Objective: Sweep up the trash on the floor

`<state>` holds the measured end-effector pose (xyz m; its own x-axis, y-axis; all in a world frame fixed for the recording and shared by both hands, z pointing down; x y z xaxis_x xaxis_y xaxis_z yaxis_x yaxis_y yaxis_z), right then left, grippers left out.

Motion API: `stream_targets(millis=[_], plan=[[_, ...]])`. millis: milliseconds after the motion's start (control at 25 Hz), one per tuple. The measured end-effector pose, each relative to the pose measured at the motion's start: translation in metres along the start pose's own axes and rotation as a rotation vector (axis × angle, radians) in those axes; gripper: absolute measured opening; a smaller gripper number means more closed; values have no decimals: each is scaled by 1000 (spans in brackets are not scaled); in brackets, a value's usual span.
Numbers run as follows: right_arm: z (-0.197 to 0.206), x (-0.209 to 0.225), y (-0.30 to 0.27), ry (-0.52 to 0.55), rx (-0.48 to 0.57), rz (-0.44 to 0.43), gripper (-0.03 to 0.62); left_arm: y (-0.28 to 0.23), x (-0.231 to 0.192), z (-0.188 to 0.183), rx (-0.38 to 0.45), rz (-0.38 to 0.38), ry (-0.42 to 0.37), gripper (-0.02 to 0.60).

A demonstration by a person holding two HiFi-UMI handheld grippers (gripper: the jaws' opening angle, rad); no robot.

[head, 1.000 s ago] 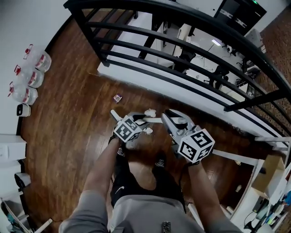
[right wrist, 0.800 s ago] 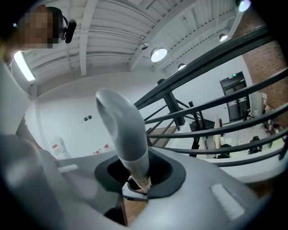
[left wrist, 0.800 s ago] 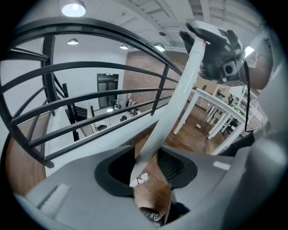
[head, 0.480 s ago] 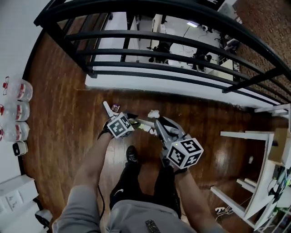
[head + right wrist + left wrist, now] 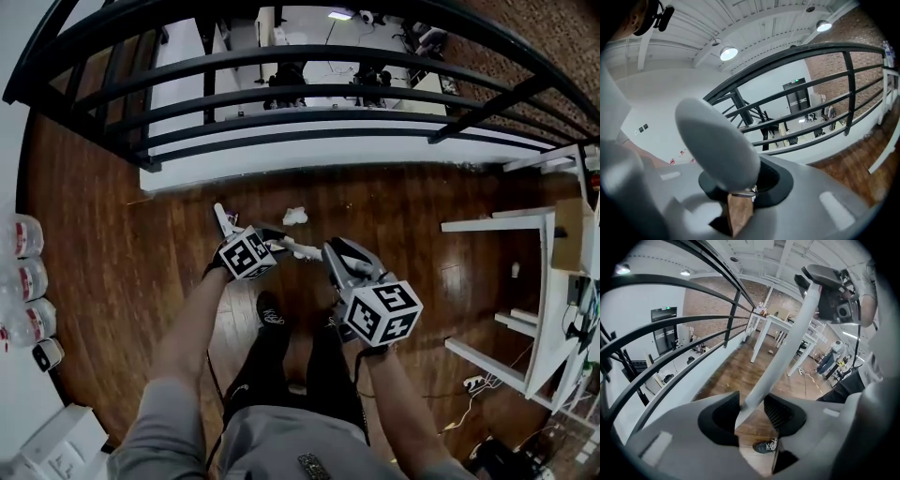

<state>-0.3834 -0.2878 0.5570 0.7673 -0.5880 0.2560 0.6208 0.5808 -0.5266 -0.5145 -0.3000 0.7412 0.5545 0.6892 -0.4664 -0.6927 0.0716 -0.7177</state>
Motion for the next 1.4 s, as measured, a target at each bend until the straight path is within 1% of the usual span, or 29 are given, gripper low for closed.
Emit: stream_targets(millis=[200, 440, 560, 720, 840, 960, 1160, 1280, 1400], plan=[[5, 22, 42, -14, -4, 68, 67, -31, 38, -22, 3, 68, -39, 163], [7, 42, 84, -20, -15, 102, 67, -57, 77, -42, -11, 115, -60, 163], [13, 55, 100, -31, -7, 109, 67, -71, 92, -50, -28, 122, -75, 163], [15, 77, 117, -71, 23, 92, 67, -81, 107, -63, -59, 105, -75, 161], [0, 91, 134, -75, 75, 82, 67, -77, 121, -82, -53, 100, -90, 158], [-22, 106, 155, -61, 143, 74, 67, -72, 135, -112, -34, 90, -124, 152], [-64, 130, 184, 17, 221, 73, 69, -71, 153, -173, 38, 60, -147, 150], [-87, 142, 195, 71, 249, 98, 69, -74, 157, -208, 82, 59, -170, 150], [-105, 150, 187, 116, 256, 137, 69, -78, 147, -232, 133, 72, -177, 152]])
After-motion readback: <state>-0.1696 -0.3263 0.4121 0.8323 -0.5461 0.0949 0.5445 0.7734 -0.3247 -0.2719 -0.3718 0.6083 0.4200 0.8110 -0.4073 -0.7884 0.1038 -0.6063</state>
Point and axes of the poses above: the fingertips, and each gripper's own axes: y backward along the fingers, x to its right, z out of its underside, the point moved 6 cm from there along y, backward along the fingers, and after that the axes turned 14 degrees about y, right-handed, at the moved point
